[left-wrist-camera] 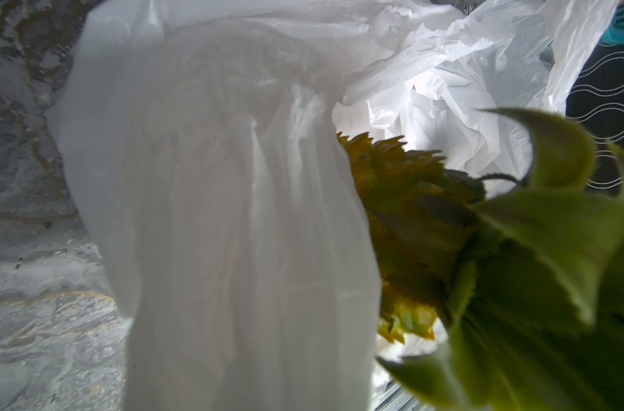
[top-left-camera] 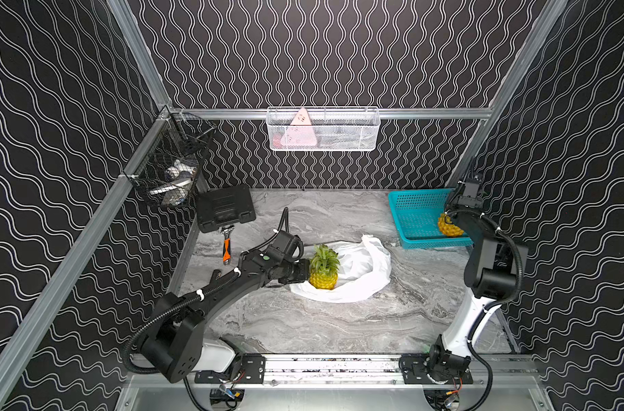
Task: Place the pineapple into a plastic bag & tie a knot
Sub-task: Pick up the pineapple from the basket, then place the pineapple in the plastic bag.
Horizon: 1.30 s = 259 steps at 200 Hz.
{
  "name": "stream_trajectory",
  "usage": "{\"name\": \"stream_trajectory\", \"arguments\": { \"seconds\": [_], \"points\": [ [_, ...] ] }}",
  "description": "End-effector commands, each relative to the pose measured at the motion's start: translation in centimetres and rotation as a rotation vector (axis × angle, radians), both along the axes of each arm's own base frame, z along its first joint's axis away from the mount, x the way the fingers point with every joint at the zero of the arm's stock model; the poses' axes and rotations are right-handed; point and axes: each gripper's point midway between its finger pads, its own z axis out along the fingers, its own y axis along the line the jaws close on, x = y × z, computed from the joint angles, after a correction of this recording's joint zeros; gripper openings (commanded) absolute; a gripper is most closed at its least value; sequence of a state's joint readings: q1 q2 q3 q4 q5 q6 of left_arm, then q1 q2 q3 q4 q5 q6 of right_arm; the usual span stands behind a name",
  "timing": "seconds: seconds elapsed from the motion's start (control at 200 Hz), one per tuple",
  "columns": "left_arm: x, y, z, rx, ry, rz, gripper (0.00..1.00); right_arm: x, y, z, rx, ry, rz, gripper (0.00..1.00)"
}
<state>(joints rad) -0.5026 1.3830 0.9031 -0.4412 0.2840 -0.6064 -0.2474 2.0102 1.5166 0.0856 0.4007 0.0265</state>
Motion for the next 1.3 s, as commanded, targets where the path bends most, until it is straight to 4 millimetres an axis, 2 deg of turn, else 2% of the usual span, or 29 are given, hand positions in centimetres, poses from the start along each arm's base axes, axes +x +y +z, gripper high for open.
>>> {"name": "stream_trajectory", "arguments": {
  "seconds": [0.0,0.075,0.115,0.275,0.365,0.455,0.515,0.601,0.671,0.736,0.801,0.866,0.886,0.951,0.966,1.021,1.126,1.291],
  "points": [
    [-0.2,0.2,-0.1,0.014,0.006,-0.008,0.00,1.8,1.1,3.2,-0.095,-0.106,0.137,0.34],
    [-0.3,0.3,-0.1,0.018,0.007,-0.008,0.00,1.4,2.1,5.1,-0.143,-0.151,0.196,0.17],
    [-0.3,0.4,0.0,0.020,0.004,-0.008,0.00,1.0,2.7,6.3,-0.165,-0.171,0.233,0.12],
    [0.0,0.4,0.6,0.024,-0.015,-0.013,0.00,-0.6,6.0,11.5,-0.182,-0.258,0.377,0.05],
    [0.0,0.3,0.8,0.025,-0.021,-0.017,0.00,-1.9,9.4,14.5,-0.156,-0.305,0.480,0.04],
    [0.1,0.3,1.1,0.027,-0.025,-0.021,0.00,-3.7,15.1,17.3,-0.102,-0.326,0.644,0.04],
    [0.1,0.3,1.3,0.029,-0.028,-0.028,0.00,-5.6,19.5,19.5,-0.059,-0.337,0.755,0.04],
    [0.1,0.3,1.6,0.027,-0.030,-0.031,0.00,-8.9,25.8,21.7,0.003,-0.328,0.900,0.03],
    [0.1,0.3,1.7,0.029,-0.032,-0.030,0.00,-12.2,30.8,22.3,0.042,-0.299,0.997,0.03],
    [0.1,0.3,1.9,0.029,-0.037,-0.031,0.00,-15.1,34.6,21.8,0.093,-0.289,1.083,0.03],
    [0.1,0.3,1.8,0.025,-0.034,-0.031,0.00,-17.2,37.3,20.6,0.144,-0.273,1.110,0.02],
    [0.1,0.2,1.8,0.022,-0.030,-0.029,0.00,-18.8,38.8,19.0,0.161,-0.244,1.115,0.02],
    [0.1,0.2,1.8,0.021,-0.030,-0.028,0.00,-19.6,40.0,18.4,0.162,-0.234,1.141,0.02],
    [0.0,0.2,1.7,0.016,-0.025,-0.024,0.00,-20.6,41.5,17.1,0.168,-0.227,1.156,0.03],
    [0.0,0.2,1.7,0.015,-0.027,-0.022,0.00,-20.9,41.9,15.8,0.167,-0.206,1.164,0.03],
    [-0.1,0.2,1.7,0.012,-0.025,-0.022,0.00,-21.6,43.3,14.0,0.146,-0.208,1.204,0.03],
    [-0.3,0.3,1.6,0.017,-0.018,-0.024,0.00,-21.5,44.5,12.0,0.139,-0.237,1.196,0.03],
    [-0.7,0.2,1.6,-0.005,-0.007,-0.019,0.00,-21.5,44.6,8.6,0.073,-0.188,1.160,0.03]
  ]
}}
